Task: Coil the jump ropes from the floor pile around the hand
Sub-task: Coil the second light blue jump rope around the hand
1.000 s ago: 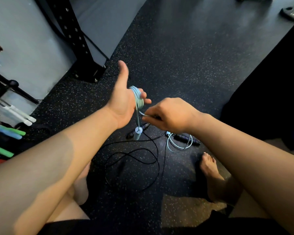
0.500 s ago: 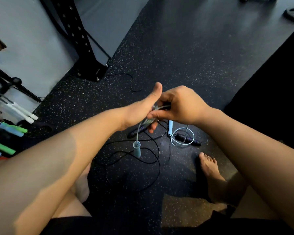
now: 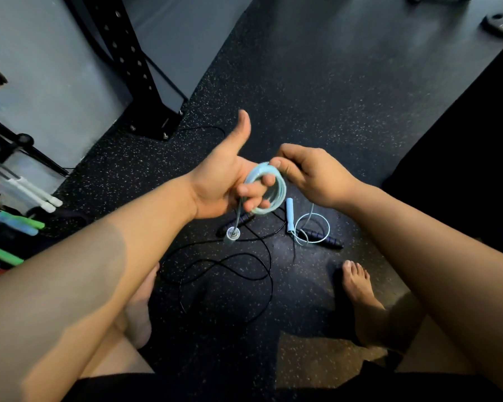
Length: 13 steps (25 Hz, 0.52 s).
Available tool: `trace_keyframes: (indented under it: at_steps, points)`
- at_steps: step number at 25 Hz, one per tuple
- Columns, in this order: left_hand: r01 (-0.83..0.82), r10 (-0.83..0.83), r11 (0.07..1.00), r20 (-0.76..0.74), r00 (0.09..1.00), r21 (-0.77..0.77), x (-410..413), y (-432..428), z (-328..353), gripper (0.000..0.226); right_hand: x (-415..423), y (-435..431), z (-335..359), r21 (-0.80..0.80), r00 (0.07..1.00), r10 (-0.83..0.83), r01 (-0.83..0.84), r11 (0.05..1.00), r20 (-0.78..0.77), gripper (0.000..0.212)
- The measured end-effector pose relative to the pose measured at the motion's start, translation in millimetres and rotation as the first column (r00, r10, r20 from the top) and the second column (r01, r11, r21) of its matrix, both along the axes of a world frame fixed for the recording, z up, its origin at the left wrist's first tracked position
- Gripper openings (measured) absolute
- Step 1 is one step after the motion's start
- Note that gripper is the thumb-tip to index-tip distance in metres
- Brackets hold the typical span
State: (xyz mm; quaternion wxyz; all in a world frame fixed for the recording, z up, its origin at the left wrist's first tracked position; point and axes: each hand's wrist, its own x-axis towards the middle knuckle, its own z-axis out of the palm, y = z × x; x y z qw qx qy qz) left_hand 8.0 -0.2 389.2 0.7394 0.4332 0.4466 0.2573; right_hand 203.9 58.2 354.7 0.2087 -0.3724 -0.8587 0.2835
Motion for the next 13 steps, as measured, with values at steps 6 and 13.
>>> trace_keyframes:
  at_steps: [6,13]
  points:
    - [-0.484,0.497,0.862,0.433,0.752,-0.150,-8.5,5.7,2.4,0.090,-8.0,-6.3,-16.6,-0.372,0.997,-0.011,0.037,0.927,0.070,0.037]
    - [-0.797,0.771,0.603,0.226,0.596,0.046,-20.2,22.8,-8.6,0.092,-12.2,-16.0,-6.3,-0.535,0.913,0.229,-0.015,0.845,0.337,0.041]
